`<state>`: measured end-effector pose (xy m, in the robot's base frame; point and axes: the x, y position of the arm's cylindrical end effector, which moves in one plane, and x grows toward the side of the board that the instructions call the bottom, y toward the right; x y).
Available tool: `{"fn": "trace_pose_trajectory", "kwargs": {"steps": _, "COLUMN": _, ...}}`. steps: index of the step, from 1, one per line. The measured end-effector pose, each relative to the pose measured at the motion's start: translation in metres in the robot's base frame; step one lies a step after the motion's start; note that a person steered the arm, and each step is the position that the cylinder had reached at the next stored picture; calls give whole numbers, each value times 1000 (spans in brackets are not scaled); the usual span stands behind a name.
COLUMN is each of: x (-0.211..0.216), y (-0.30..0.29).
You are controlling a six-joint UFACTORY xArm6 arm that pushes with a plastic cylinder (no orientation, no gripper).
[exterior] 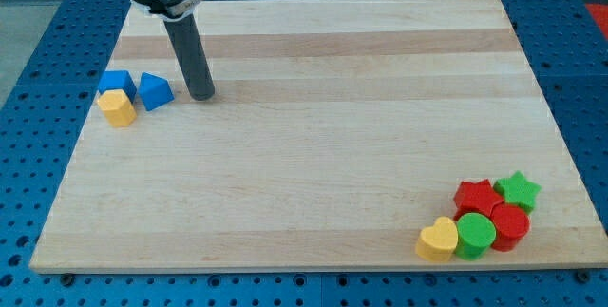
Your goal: Move the blue triangle to the right of the blue cube
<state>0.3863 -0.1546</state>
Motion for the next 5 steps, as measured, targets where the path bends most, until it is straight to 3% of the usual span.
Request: {"fn": "trace_pose_trajectory", "kwargs": {"steps": 5, "x": -1, "y": -35}}
